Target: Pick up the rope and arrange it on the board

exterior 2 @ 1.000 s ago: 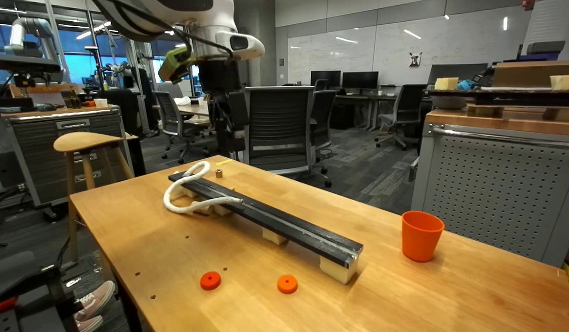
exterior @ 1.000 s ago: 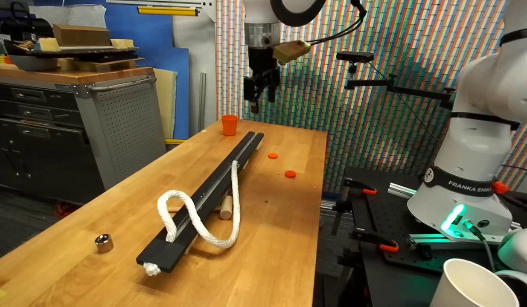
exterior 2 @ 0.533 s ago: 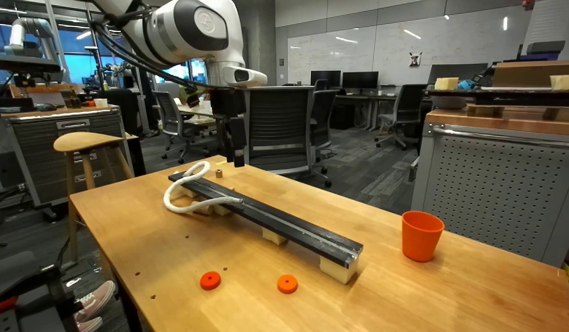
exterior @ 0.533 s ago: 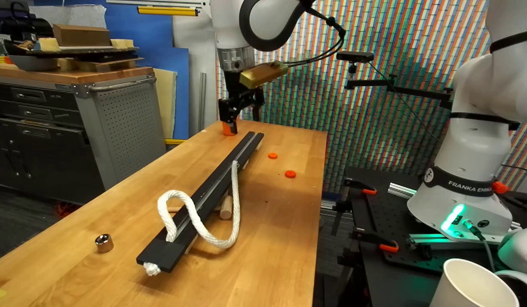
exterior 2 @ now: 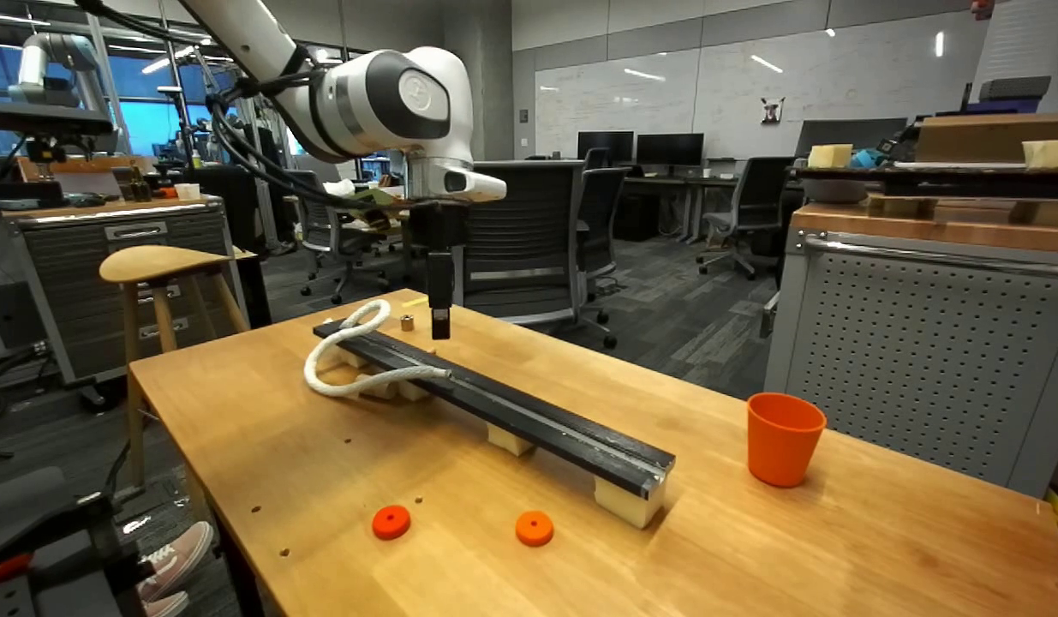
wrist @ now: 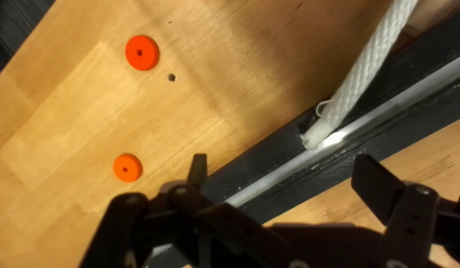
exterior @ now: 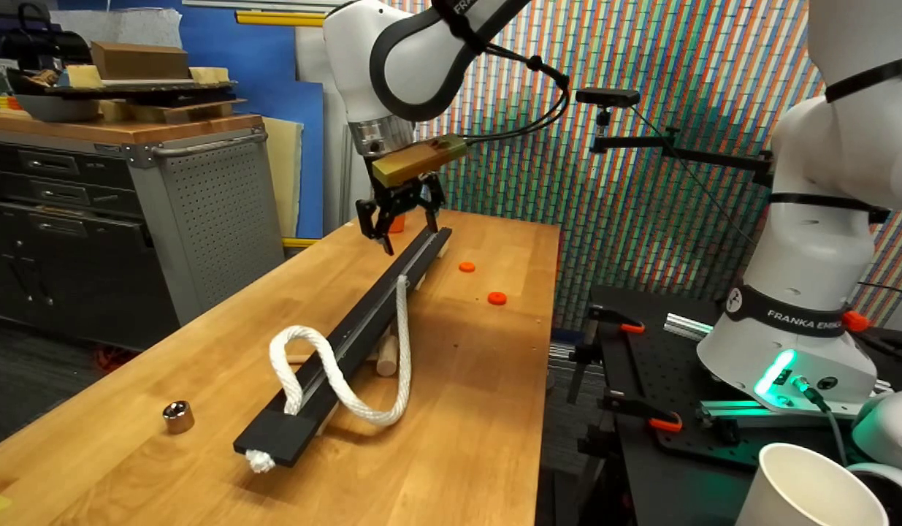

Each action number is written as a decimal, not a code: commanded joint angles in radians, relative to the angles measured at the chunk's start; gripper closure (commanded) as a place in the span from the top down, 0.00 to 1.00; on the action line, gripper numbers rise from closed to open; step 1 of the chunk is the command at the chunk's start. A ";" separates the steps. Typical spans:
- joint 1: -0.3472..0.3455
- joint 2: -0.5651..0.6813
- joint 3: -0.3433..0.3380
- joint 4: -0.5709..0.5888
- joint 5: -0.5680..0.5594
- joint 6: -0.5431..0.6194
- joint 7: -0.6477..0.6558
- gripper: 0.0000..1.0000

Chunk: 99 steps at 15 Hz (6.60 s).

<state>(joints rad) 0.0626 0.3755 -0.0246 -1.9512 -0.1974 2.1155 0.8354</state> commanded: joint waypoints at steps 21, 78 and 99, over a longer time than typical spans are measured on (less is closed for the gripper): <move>0.049 0.223 -0.024 0.170 0.201 -0.029 0.165 1.00; -0.137 0.333 -0.288 0.420 0.029 -0.115 0.272 0.02; -0.150 0.413 -0.289 0.489 0.046 -0.110 0.513 0.02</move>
<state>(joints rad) -0.0844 0.7690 -0.2979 -1.5107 -0.1435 2.0238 1.3122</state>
